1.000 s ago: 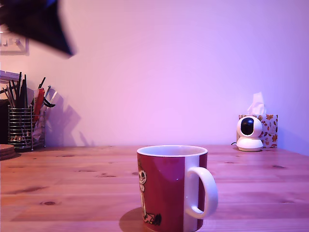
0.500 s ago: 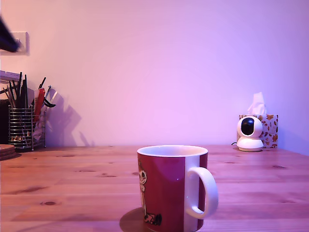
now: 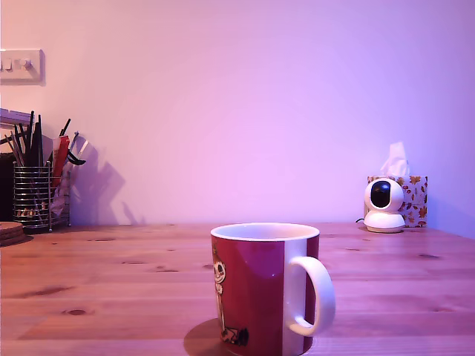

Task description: Pick up the coffee capsules on the table and drop them inside the coffee cup

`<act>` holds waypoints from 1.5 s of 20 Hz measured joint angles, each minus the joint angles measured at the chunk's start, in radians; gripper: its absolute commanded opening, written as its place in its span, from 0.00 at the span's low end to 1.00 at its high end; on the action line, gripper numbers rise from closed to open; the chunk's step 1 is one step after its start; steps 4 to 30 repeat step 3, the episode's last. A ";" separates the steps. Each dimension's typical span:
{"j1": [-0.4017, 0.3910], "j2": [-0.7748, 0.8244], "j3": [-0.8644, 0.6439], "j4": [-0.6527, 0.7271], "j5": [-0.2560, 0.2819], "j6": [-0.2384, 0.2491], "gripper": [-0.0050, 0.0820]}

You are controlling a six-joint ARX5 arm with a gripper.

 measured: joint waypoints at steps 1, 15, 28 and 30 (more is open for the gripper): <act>0.000 0.001 0.000 0.001 0.000 0.000 0.04; 0.000 0.001 0.000 0.002 0.000 0.000 0.04; 0.000 0.001 0.000 0.002 0.000 0.000 0.04; 0.000 0.001 0.000 0.002 0.000 0.000 0.04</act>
